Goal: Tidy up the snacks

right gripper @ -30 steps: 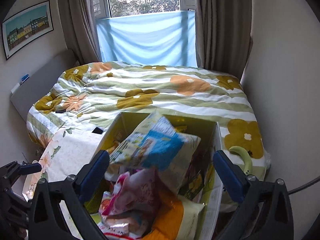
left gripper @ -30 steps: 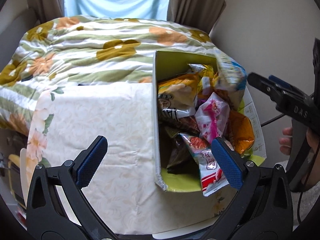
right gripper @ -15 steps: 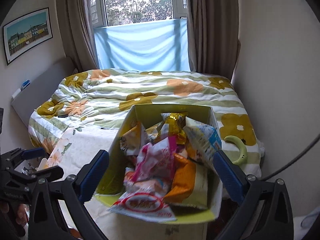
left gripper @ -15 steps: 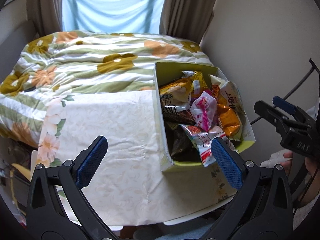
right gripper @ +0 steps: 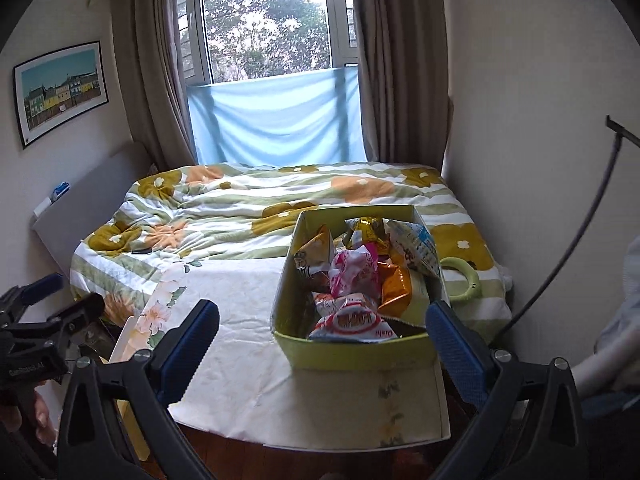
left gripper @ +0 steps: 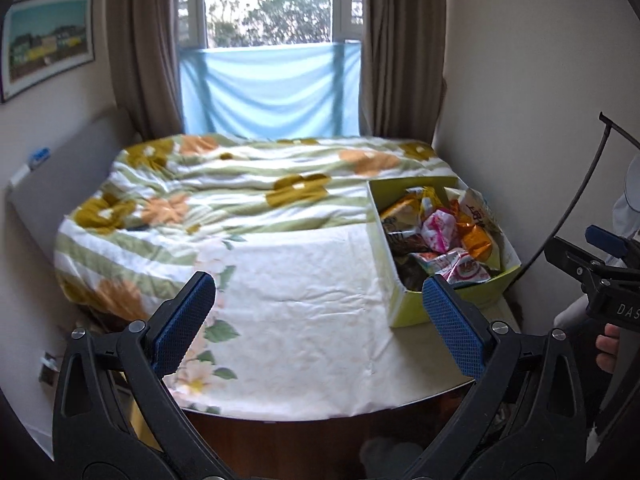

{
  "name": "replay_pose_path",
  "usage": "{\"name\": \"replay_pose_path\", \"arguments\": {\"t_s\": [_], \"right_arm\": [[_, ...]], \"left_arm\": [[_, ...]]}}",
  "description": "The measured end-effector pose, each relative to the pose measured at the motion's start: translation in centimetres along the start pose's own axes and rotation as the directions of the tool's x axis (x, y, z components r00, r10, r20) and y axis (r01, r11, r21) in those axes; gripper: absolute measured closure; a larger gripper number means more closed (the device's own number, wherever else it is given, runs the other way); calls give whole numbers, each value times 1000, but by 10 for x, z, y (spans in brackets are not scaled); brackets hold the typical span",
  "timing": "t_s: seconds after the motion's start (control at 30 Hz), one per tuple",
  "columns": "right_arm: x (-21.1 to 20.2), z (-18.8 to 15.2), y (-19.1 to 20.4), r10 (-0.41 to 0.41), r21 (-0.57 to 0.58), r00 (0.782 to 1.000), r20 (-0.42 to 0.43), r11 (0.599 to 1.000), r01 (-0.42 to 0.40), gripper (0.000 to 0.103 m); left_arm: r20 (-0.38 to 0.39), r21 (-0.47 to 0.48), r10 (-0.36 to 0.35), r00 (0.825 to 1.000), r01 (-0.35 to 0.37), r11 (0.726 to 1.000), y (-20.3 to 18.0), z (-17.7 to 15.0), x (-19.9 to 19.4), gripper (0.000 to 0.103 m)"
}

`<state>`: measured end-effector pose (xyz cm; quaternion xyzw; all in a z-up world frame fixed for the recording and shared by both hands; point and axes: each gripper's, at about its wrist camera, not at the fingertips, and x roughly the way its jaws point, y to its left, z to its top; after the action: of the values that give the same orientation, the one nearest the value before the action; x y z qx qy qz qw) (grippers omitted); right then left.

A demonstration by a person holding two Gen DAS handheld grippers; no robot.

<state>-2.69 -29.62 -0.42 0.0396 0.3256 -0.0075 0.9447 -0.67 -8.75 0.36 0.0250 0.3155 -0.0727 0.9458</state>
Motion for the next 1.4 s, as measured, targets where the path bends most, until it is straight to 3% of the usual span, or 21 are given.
{"name": "replay_pose_path", "arguments": {"t_s": [0.3, 1.4], "right_arm": [[-27, -23, 19, -33, -10, 999, 29, 999, 34, 0], [-32, -30, 20, -49, 3, 999, 14, 999, 49, 0]], "left_arm": [[46, -3, -2, 999, 2, 1000, 8, -17, -34, 0], [48, -1, -9, 999, 9, 1000, 0, -21, -39, 0]]}}
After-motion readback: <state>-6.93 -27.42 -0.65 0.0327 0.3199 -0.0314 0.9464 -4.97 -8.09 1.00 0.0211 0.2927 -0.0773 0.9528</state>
